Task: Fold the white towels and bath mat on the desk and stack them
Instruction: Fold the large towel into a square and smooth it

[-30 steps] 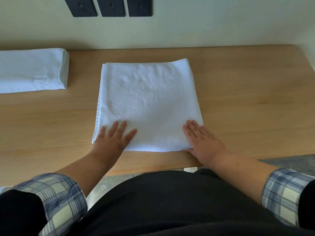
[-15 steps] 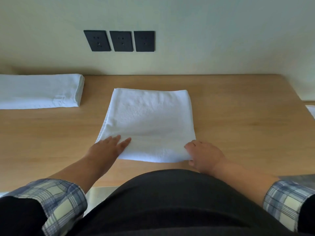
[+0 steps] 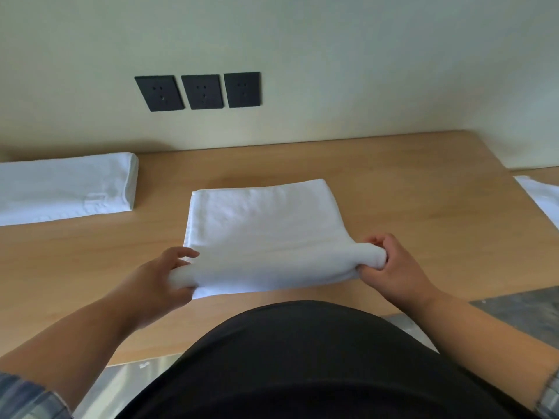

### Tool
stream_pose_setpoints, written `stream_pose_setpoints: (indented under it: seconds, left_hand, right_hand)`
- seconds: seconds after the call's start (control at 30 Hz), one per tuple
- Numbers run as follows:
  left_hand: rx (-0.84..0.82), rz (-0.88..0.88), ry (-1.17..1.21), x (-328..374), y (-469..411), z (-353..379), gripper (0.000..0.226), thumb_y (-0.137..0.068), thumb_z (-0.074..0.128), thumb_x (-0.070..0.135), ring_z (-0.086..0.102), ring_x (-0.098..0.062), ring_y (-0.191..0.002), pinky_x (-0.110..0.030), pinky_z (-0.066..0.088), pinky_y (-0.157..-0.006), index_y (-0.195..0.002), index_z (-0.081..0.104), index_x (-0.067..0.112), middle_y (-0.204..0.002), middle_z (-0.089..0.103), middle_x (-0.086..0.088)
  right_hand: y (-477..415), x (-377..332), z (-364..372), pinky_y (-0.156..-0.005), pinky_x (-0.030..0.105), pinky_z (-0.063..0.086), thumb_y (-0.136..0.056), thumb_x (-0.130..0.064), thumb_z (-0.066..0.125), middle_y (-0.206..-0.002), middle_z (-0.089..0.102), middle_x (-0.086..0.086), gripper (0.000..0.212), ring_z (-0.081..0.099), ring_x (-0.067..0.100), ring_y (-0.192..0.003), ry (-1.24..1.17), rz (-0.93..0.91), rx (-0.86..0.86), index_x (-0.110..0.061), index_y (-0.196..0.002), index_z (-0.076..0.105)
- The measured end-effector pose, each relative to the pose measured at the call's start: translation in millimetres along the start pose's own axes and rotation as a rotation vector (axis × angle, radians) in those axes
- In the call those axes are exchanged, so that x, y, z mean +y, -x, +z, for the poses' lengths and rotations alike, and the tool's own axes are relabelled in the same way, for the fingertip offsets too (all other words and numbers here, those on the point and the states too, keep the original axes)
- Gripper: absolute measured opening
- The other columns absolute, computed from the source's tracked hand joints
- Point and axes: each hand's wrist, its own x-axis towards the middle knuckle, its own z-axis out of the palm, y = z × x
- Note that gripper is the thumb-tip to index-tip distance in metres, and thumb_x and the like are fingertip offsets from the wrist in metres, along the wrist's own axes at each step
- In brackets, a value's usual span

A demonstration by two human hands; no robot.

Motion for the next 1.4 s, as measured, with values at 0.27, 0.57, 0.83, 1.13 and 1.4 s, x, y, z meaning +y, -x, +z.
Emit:
stream_pose_setpoints:
  seconds: [0.27, 0.57, 0.83, 1.13, 1.4]
  left_hand:
    - [0.213, -0.071, 0.6, 1, -16, -1, 0.05, -0.051, 0.075, 0.056, 0.063, -0.023, -0.089, -0.038, 0.052, -0.073, -0.098, 0.059, 0.059, -0.101, 0.065, -0.001]
    - [0.501, -0.269, 0.607, 28, -113, -11, 0.065, -0.066, 0.061, 0.07, 0.064, -0.025, -0.097, -0.042, 0.054, -0.081, -0.118, 0.059, 0.031, -0.103, 0.066, 0.003]
    - [0.483, -0.391, 0.273, 17, -203, -11, 0.054, -0.088, 0.046, 0.068, 0.054, -0.025, -0.091, -0.04, 0.041, -0.082, -0.129, 0.051, 0.033, -0.109, 0.057, 0.001]
    - [0.502, -0.489, 0.018, 23, -223, 7, 0.045, -0.095, 0.048, 0.055, 0.053, -0.034, -0.115, -0.044, 0.042, -0.092, -0.136, 0.041, 0.036, -0.13, 0.053, -0.005]
    - [0.027, 0.269, -0.457, 128, -205, 55, 0.066, -0.1, 0.022, 0.056, 0.011, -0.025, -0.153, -0.048, 0.008, -0.124, -0.16, 0.014, 0.031, -0.167, 0.017, -0.005]
  right_hand:
    - [-8, -8, 1, -0.068, 0.027, 0.049, -0.084, -0.031, 0.072, -0.091, 0.066, -0.016, 0.019, 0.064, -0.001, -0.083, -0.138, 0.111, 0.088, -0.036, -0.098, 0.059]
    - [-120, -40, 21, -0.077, 0.016, 0.045, -0.091, -0.055, 0.053, -0.103, 0.066, -0.018, 0.032, 0.061, -0.003, -0.092, -0.13, 0.151, 0.208, -0.034, -0.115, 0.061]
    - [-217, -24, 43, -0.09, 0.03, 0.044, -0.097, -0.051, 0.048, -0.103, 0.067, -0.009, 0.035, 0.061, 0.017, -0.102, 0.009, 0.233, 0.148, -0.027, -0.114, 0.067]
    - [-243, 0, 71, -0.084, 0.027, 0.038, -0.096, -0.055, 0.046, -0.103, 0.064, -0.008, 0.042, 0.057, 0.016, -0.097, 0.107, 0.312, 0.178, -0.024, -0.117, 0.065]
    - [-237, -9, 71, -0.095, 0.028, 0.038, -0.098, -0.051, 0.051, -0.126, 0.058, 0.0, 0.047, 0.054, 0.022, -0.117, 0.124, 0.358, 0.214, -0.02, -0.134, 0.05]
